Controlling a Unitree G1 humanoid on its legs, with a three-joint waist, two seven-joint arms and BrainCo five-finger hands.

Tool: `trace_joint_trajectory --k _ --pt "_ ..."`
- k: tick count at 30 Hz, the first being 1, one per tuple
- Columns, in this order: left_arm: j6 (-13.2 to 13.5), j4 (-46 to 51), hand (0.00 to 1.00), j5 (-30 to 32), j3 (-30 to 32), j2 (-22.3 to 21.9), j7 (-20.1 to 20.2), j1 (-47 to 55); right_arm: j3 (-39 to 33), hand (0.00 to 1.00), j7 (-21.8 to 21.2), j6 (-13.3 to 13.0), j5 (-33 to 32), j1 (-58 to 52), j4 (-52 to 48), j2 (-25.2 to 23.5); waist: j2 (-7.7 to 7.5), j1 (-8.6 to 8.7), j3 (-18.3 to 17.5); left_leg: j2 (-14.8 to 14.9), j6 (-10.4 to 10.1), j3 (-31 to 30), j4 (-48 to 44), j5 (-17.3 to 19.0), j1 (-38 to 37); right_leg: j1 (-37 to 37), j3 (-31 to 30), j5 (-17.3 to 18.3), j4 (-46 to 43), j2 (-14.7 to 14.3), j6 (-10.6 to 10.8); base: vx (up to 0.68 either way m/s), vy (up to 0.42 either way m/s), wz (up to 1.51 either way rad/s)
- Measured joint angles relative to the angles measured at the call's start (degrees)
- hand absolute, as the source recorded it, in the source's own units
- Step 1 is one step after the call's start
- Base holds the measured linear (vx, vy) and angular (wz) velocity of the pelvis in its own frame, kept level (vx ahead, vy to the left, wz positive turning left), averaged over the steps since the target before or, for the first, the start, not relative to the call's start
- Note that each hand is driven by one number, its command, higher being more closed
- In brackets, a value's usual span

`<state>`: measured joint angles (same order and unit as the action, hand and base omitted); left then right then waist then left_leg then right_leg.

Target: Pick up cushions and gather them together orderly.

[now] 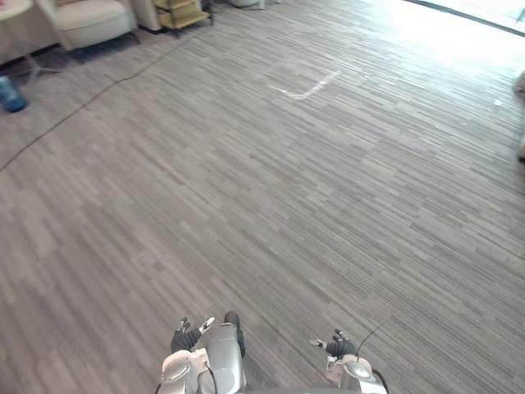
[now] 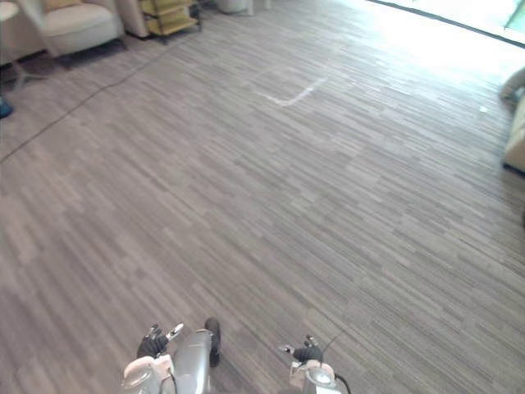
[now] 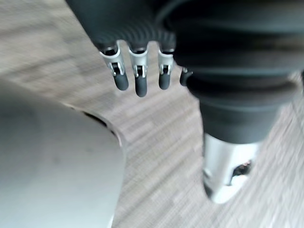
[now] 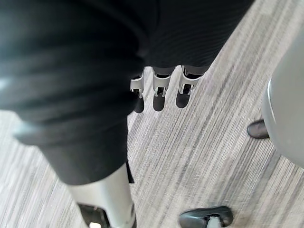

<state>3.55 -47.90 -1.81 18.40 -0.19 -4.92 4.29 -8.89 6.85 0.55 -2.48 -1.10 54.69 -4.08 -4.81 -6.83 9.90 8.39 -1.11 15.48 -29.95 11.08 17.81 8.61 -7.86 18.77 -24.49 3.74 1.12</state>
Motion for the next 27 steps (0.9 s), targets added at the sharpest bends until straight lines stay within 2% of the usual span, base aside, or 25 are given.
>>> trace_joint_trajectory --k 1,2,3,4,5,6,7,8,9,10,11,12,14,15,16,17,18,19,20,22,23,25,26,27 --pt "-0.19 -1.57 0.00 0.06 -0.44 0.87 -0.12 -0.83 -0.61 0.00 0.02 -0.35 0.03 -0.09 0.00 0.03 -0.31 0.46 0.11 -0.61 0.90 2.06 0.49 2.52 -4.18 -6.09 1.61 -5.14 -14.38 1.51 6.02 0.74 0.460 -0.73" --pt "-0.86 -3.64 0.00 0.37 -1.25 1.31 -0.21 -1.66 -1.51 0.00 -0.15 -0.33 0.13 -0.51 0.14 0.14 0.04 0.97 0.52 -1.59 1.22 3.10 2.50 3.91 -9.24 -10.31 4.53 -6.50 -26.44 3.07 7.69 0.61 0.375 -0.71" --pt "-1.06 -4.05 0.00 0.59 -1.64 1.30 -0.22 -1.77 -1.82 0.00 -0.20 -0.27 0.11 -0.85 -0.26 0.14 0.29 1.14 0.66 -2.05 1.33 3.24 3.70 4.21 -11.68 -11.74 6.21 -6.31 -30.15 3.69 7.31 0.55 0.255 -0.61" --pt "-1.29 -5.03 0.00 0.64 -2.70 1.03 -0.23 -2.28 -2.22 0.00 -0.27 -0.90 0.16 -1.27 -2.18 0.14 1.71 1.86 1.07 -2.45 1.50 4.85 7.48 4.99 -17.87 -15.35 11.70 -5.28 -35.53 5.12 5.41 0.50 0.208 -0.57" --pt "-1.36 -5.53 0.00 0.66 -3.49 0.63 -0.22 -2.81 -2.18 0.00 -0.54 -1.44 0.27 -1.22 -2.71 0.13 2.27 2.47 1.06 -2.70 1.13 6.07 11.09 5.62 -22.33 -18.74 17.20 -4.18 -36.06 5.87 3.54 0.58 0.246 -0.52" --pt "-1.36 -5.81 0.00 0.67 -4.00 0.58 -0.17 -3.03 -2.17 0.00 -0.70 -1.64 0.29 -1.19 -3.09 0.11 2.20 2.76 1.09 -2.99 0.89 6.34 12.55 5.86 -24.02 -20.56 19.86 -3.75 -35.30 6.27 2.82 0.47 0.180 -0.29" --pt "-1.37 -6.38 0.00 0.69 -4.78 0.42 -0.09 -4.08 -2.36 0.00 -0.82 -1.71 0.30 -1.15 -4.20 0.04 2.03 3.58 1.20 -3.22 0.28 7.34 14.91 6.84 -26.58 -24.41 24.36 -3.34 -31.91 6.35 2.08 0.37 0.125 -0.19" --pt "-1.36 -6.78 0.00 0.73 -5.09 0.43 -0.01 -4.57 -2.46 0.00 -0.89 -1.80 0.30 -0.96 -4.36 0.37 1.85 3.65 1.30 -3.58 0.03 7.80 15.98 6.99 -27.91 -26.28 26.07 -3.16 -29.09 6.24 1.68 0.48 0.124 -0.32" --pt "-1.42 -7.86 0.00 1.10 -5.99 0.33 0.06 -4.75 -3.67 0.00 -1.07 -1.86 0.32 -0.24 -4.05 0.52 1.84 4.17 1.38 -4.09 -0.06 9.27 18.70 6.93 -31.08 -28.21 29.43 -3.70 -19.76 5.12 0.81 0.49 0.093 -0.37" --pt "-1.44 -8.47 0.00 1.80 -7.21 0.36 0.16 -4.64 -4.52 0.00 -1.12 -1.75 0.32 0.13 -3.86 0.52 1.90 4.65 1.43 -4.86 -0.10 10.30 20.92 6.95 -33.44 -28.97 31.18 -6.30 -8.90 3.49 0.00 0.49 0.080 -0.29" --pt "-1.44 -8.75 0.00 1.81 -7.46 0.38 0.18 -4.65 -4.53 0.00 -1.11 -1.74 0.31 0.23 -3.77 0.62 1.87 4.79 1.46 -5.20 -0.12 10.34 21.54 6.95 -34.44 -29.11 31.13 -7.55 -5.65 3.05 -0.29 0.53 0.050 0.02" --pt "-1.45 -9.06 0.00 2.42 -8.42 0.22 0.27 -4.25 -4.59 0.00 -1.18 -1.57 0.37 0.46 -3.68 0.99 1.86 5.61 1.44 -6.36 -1.23 9.91 23.03 7.58 -37.34 -29.37 30.02 -11.72 2.23 1.82 -1.50 0.61 0.011 0.25" --pt "-1.39 -8.76 0.00 3.20 -7.88 -0.35 0.21 -3.14 -4.43 0.00 -1.31 -1.50 0.43 0.59 -3.99 1.35 2.38 6.55 1.41 -6.39 -3.04 7.82 22.05 8.65 -40.31 -29.39 27.46 -17.91 -0.33 1.25 -8.40 0.73 -0.068 0.38" --pt "-1.39 -8.20 0.00 3.63 -7.92 -0.52 0.20 -3.31 -4.41 0.00 -1.51 -1.48 0.43 0.91 -3.86 1.95 3.56 6.82 1.42 -3.30 -3.35 5.72 12.07 8.80 -37.71 -28.22 28.12 -14.25 -3.54 0.75 -8.38 0.65 -0.143 0.32" --pt "-1.36 -7.62 0.00 3.93 -7.52 -0.83 0.18 -3.25 -4.39 0.00 -1.56 -1.57 0.42 0.97 -4.19 2.01 4.44 6.81 1.64 -0.46 -3.93 4.15 1.61 7.92 -33.86 -26.53 28.77 -12.74 -3.18 -0.22 -8.33 0.74 -0.188 0.04" --pt "-1.34 -6.43 0.00 3.89 -5.74 -1.51 0.25 -2.61 -4.26 0.00 -1.53 -1.50 0.31 1.40 -4.43 2.66 6.94 6.43 2.51 5.08 -3.30 1.85 -17.43 1.09 -25.77 -23.54 28.10 -10.73 -1.88 -3.04 -9.02 0.47 -0.098 -0.18" --pt "-1.35 -6.11 0.00 3.88 -5.31 -1.77 0.26 -2.48 -4.12 0.00 -1.43 -1.49 0.32 1.57 -4.37 2.91 7.73 6.23 2.80 6.36 -3.50 1.38 -22.03 1.15 -23.88 -22.56 27.87 -10.18 -1.52 -4.01 -9.27 0.59 -0.068 -0.70" --pt "-1.37 -5.25 0.00 3.89 -3.94 -2.06 0.20 -2.47 -3.79 0.00 -1.14 -1.29 0.24 2.48 -3.58 2.87 8.29 5.74 3.75 8.90 -3.97 1.18 -30.61 3.13 -19.02 -18.91 26.14 -7.99 -0.80 -5.72 -10.23 0.70 -0.022 -0.79" --pt "-1.35 -4.52 0.00 3.87 -3.87 -1.26 0.24 -2.45 -3.62 0.00 -1.16 -0.89 0.11 2.57 -2.92 2.36 7.44 5.40 4.33 8.77 -3.37 1.28 -31.41 5.06 -15.64 -14.66 24.46 -6.44 0.63 -5.94 -10.02 0.70 -0.019 -0.80" --pt "-0.99 -3.13 0.00 3.78 -3.75 -0.66 0.35 -1.92 -2.42 0.00 -1.03 -0.54 0.10 2.33 -1.96 2.04 5.58 4.65 4.79 7.27 -1.77 1.39 -25.20 7.13 -9.98 -7.35 21.42 -4.81 5.55 -5.81 -8.72 0.54 -0.004 -0.52" --pt "-0.79 -2.66 0.00 3.77 -3.73 -0.70 0.34 -1.73 -1.93 0.00 -0.98 -0.57 0.10 2.14 -2.01 2.04 5.53 4.38 4.77 6.77 -1.66 1.35 -23.11 7.19 -8.42 -6.09 20.73 -4.59 6.54 -5.75 -8.44 0.51 0.057 -0.62" --pt "-0.15 -1.11 0.00 3.74 -2.50 -1.24 0.28 -0.85 -1.62 0.00 -0.75 -0.26 0.10 1.77 -1.76 1.60 5.50 3.13 4.83 3.84 -1.42 0.83 -10.08 6.57 -2.63 -1.82 17.66 -3.43 9.02 -4.78 -6.59 0.60 0.156 -0.67" --pt "0.25 -0.61 0.00 2.62 -1.01 -2.04 0.20 -0.76 -1.62 0.00 -0.44 -0.26 0.09 1.69 -1.51 1.49 5.52 2.86 4.84 1.73 -1.53 -0.31 -2.16 4.42 0.06 0.10 16.01 -1.88 9.57 -3.87 -5.36 0.59 0.210 -0.54" --pt "0.46 -0.49 0.00 2.52 -0.55 -2.33 0.16 -0.75 -1.60 0.00 -0.28 -0.26 0.08 1.71 -1.32 1.45 5.60 2.78 4.85 1.18 -1.83 -0.82 0.72 3.09 0.89 1.01 15.37 -1.15 9.94 -3.58 -5.03 0.62 0.265 -0.61"
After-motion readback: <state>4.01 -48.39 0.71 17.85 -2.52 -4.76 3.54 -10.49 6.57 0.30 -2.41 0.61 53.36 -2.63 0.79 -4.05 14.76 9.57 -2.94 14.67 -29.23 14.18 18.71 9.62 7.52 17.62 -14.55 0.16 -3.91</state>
